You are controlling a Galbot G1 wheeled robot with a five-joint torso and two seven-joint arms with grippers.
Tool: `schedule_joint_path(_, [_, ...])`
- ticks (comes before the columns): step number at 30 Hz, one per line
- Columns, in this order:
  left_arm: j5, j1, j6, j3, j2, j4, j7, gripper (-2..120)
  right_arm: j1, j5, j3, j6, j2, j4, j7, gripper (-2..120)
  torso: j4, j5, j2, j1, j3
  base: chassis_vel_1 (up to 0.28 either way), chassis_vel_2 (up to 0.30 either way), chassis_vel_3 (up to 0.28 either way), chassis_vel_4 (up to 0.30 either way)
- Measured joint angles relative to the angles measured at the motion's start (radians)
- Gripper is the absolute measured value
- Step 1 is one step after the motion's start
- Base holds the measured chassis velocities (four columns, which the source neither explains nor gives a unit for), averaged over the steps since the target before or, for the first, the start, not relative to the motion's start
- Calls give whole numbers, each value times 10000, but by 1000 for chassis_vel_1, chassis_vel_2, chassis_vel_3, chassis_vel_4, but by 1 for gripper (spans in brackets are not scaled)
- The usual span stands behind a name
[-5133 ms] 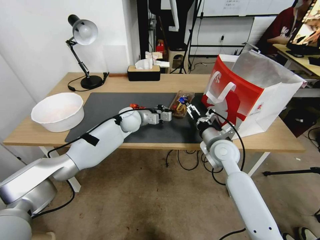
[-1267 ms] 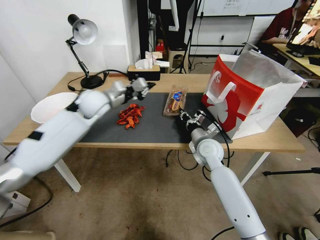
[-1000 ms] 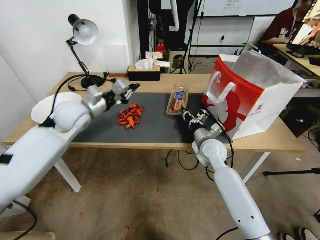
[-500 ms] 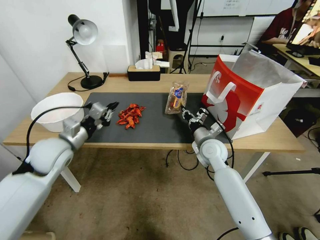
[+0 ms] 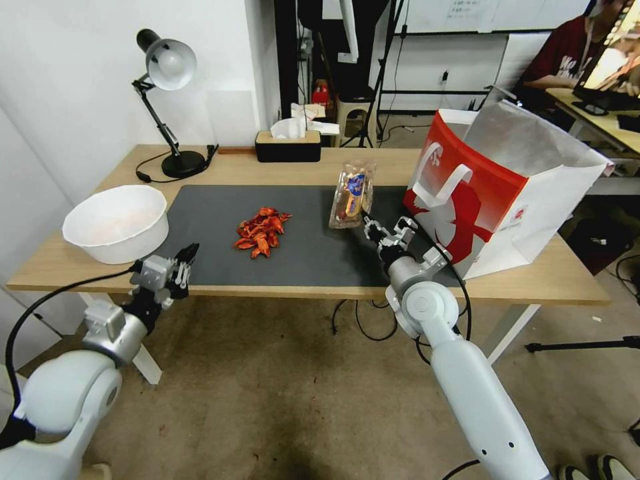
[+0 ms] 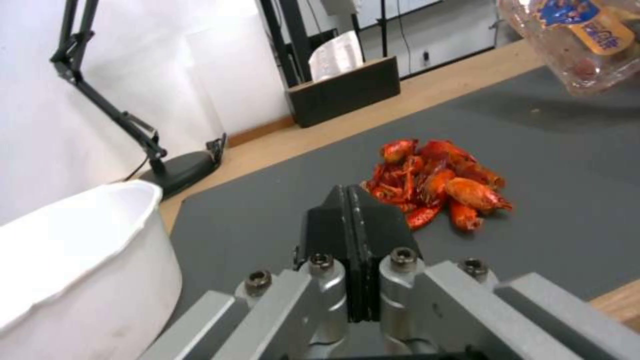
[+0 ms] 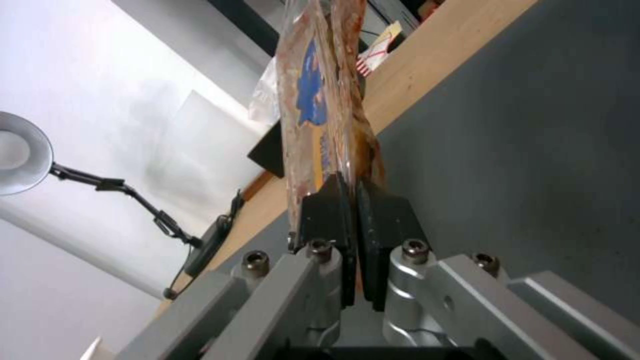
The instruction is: Close the disposable takeout box, then place it into the delivery bag.
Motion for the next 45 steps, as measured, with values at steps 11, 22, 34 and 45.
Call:
schedule_joint_path(11, [-93, 213, -160, 83, -401, -323, -265, 3, -176, 2, 154, -23, -91, 152, -9, 0, -1, 0, 0, 0, 1, 0, 0, 0, 0])
schedule_joint_path(22, [-173, 499, -245, 104, -422, -236, -405, 45, -264, -16, 82, -53, -77, 286, -21, 0, 0, -1, -1, 2, 1, 0, 0, 0, 0])
schedule_joint_path(34, [-181, 523, -177, 67, -479, 220, -580, 90, -453, 124, -93, -160, -320, 990, -18, 0, -1, -1, -1, 1, 1, 0, 0, 0, 0])
schedule_joint_path(45, [-106, 594, -194, 198, -569, 617, -609, 100, -1082, 1428, -103, -407, -1561, 3950, 281, 0, -1, 1, -1, 1, 1, 0, 0, 0, 0])
